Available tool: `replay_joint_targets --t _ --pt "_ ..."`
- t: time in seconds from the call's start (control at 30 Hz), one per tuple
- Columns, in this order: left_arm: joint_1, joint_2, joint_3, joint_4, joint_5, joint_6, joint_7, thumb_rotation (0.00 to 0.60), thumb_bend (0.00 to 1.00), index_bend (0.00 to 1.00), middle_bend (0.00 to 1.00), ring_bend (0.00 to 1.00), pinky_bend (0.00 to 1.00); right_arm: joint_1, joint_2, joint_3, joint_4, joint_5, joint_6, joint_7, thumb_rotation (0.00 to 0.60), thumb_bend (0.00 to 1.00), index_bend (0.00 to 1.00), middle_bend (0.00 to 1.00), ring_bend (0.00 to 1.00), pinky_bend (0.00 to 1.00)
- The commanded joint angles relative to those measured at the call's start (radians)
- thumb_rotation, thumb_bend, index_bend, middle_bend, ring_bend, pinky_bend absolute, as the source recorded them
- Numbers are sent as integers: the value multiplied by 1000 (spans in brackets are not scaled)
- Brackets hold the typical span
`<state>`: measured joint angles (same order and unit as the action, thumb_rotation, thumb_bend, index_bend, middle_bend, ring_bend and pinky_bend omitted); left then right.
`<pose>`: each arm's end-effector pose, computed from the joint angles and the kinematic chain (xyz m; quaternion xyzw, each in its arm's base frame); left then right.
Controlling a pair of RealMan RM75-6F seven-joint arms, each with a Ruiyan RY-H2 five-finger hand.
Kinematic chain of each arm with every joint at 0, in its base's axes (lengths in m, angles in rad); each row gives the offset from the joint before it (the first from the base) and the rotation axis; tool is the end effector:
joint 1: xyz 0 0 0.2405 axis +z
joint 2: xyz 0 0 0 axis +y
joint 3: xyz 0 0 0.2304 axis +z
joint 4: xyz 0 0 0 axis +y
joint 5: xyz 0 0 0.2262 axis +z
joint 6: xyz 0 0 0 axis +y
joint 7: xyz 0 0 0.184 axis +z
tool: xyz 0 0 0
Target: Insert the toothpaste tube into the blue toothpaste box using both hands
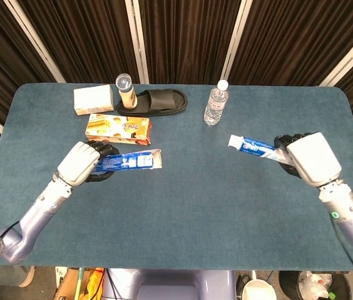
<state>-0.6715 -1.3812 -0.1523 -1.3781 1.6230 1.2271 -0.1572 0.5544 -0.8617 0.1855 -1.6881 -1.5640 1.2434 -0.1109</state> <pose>-0.1171 0.3667 0.0422 -0.7217 -0.2695 -0.5279 0.3575 -0.1467 -0.3537 0.1824 0.7373 -0.1401 0.4125 0.5163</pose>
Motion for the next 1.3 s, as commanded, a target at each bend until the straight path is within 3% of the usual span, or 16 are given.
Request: replay_joint_targets --t 0.03,0.4,0.77,1.3 --pt "-4 -18 -13 -5 -9 13 9 600 401 429 559 532 544 5 42 7 74 -111 75 57 600 561 853 765 710 781" --pt "-16 -77 -43 5 -25 53 38 600 400 428 559 532 544 36 69 -15 168 -323 152 43 600 561 853 765 710 781" --pt "-51 -194 -80 95 -6 131 9 600 401 426 555 531 544 44 54 -7 149 -345 170 5 600 560 853 765 709 781" --pt "-103 -265 -84 122 -13 99 35 600 401 426 555 531 544 50 66 5 134 -341 170 -29 600 561 853 765 710 781"
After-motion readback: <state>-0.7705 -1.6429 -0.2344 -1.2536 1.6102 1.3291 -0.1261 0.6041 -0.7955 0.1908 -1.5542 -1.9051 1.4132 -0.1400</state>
